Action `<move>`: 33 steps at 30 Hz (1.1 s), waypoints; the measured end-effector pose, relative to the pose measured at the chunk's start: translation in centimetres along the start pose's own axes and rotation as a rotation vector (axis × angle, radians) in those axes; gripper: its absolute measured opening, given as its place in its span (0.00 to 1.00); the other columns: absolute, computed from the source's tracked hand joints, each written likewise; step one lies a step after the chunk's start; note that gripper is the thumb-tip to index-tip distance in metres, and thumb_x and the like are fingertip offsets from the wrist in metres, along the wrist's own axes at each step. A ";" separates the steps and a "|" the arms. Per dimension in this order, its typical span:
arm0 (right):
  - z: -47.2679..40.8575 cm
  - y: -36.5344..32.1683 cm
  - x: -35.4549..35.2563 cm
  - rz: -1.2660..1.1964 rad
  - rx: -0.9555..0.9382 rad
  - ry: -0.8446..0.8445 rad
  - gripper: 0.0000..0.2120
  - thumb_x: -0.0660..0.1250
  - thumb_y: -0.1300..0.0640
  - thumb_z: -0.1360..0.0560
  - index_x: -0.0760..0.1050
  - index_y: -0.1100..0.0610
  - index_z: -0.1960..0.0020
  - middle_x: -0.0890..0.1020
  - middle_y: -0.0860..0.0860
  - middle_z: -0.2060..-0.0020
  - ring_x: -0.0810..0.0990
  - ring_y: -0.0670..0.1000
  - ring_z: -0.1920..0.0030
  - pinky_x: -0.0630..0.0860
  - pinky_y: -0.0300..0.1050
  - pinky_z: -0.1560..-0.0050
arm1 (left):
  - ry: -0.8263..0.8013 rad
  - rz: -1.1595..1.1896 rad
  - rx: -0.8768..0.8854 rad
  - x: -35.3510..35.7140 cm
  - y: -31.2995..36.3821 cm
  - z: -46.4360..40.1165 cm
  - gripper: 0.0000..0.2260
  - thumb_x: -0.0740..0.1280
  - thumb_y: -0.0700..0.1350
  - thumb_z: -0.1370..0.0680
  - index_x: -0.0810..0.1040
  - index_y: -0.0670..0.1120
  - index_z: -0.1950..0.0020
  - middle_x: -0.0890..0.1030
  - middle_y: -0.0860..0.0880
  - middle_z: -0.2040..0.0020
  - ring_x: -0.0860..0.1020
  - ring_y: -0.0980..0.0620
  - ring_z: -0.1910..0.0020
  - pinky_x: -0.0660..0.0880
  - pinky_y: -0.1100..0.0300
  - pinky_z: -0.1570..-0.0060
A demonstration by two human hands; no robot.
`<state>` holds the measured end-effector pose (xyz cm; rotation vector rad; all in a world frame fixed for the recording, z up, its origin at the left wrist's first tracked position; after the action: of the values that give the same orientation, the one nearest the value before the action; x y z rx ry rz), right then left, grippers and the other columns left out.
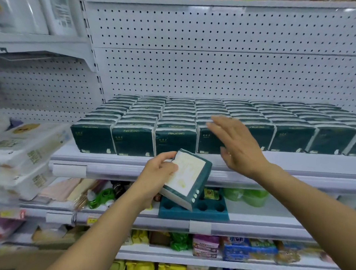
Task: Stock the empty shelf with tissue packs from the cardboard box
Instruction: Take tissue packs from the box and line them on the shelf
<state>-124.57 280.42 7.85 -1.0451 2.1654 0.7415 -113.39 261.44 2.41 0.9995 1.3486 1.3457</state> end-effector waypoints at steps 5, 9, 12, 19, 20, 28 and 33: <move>2.9 -4.0 -0.3 -0.067 -0.277 -0.153 0.28 0.66 0.49 0.24 0.65 0.51 0.26 0.66 0.52 0.26 0.64 0.55 0.27 0.65 0.53 0.30 | 0.016 0.140 -0.085 1.0 0.1 0.1 0.13 0.60 0.39 0.18 0.77 0.49 0.36 0.83 0.44 0.46 0.80 0.45 0.49 0.76 0.52 0.52; 3.0 -3.5 -1.1 -0.459 0.066 -0.046 0.15 0.67 0.55 0.25 0.76 0.50 0.39 0.80 0.43 0.45 0.76 0.47 0.46 0.73 0.43 0.49 | -0.269 0.458 -0.267 2.4 -0.1 0.9 0.26 0.53 0.63 0.19 0.76 0.46 0.34 0.82 0.38 0.43 0.83 0.42 0.54 0.81 0.53 0.64; 3.8 -2.9 -1.4 -0.923 0.496 -0.075 0.08 0.70 0.57 0.24 0.78 0.50 0.45 0.83 0.42 0.57 0.79 0.43 0.57 0.73 0.38 0.58 | -0.319 0.370 -0.206 2.2 -0.7 0.8 0.37 0.49 0.75 0.27 0.73 0.51 0.32 0.82 0.44 0.52 0.76 0.50 0.66 0.70 0.60 0.75; 5.3 -3.8 -0.7 -1.446 0.846 -0.104 0.18 0.70 0.56 0.25 0.74 0.57 0.37 0.85 0.51 0.47 0.84 0.54 0.49 0.82 0.51 0.52 | -0.117 0.047 0.067 4.4 0.7 1.1 0.15 0.72 0.53 0.24 0.79 0.50 0.40 0.82 0.49 0.44 0.80 0.49 0.48 0.77 0.57 0.59; 5.4 -3.7 -0.9 -1.418 0.843 -0.094 0.19 0.71 0.54 0.27 0.74 0.55 0.37 0.84 0.50 0.46 0.84 0.52 0.48 0.81 0.48 0.53 | -0.090 0.060 0.085 4.6 1.1 1.2 0.13 0.71 0.49 0.23 0.78 0.47 0.40 0.83 0.48 0.44 0.82 0.48 0.47 0.79 0.55 0.55; 5.1 -0.1 -5.0 -0.760 0.527 0.003 0.36 0.76 0.52 0.30 0.62 0.37 0.28 0.73 0.40 0.36 0.72 0.41 0.37 0.71 0.36 0.43 | 0.013 -0.579 0.488 4.7 5.2 0.4 0.10 0.72 0.47 0.24 0.76 0.56 0.44 0.82 0.54 0.54 0.79 0.54 0.55 0.78 0.49 0.49; 5.2 1.3 -4.7 -0.782 0.549 0.109 0.15 0.75 0.57 0.28 0.78 0.49 0.44 0.81 0.43 0.48 0.78 0.42 0.48 0.74 0.33 0.51 | 0.133 -0.514 0.617 5.2 6.0 0.0 0.20 0.68 0.52 0.21 0.68 0.55 0.30 0.76 0.56 0.41 0.76 0.57 0.44 0.75 0.57 0.41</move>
<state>-121.86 287.00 8.15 -1.4704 1.6580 -0.2585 -114.93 266.90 8.04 0.8652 2.0211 0.6215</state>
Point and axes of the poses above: each hand's wrist, its own z-axis away from the middle knuckle, its own x-axis out of the palm, y = z × x, the point moved 5 cm from there along -z, towards the middle knuckle
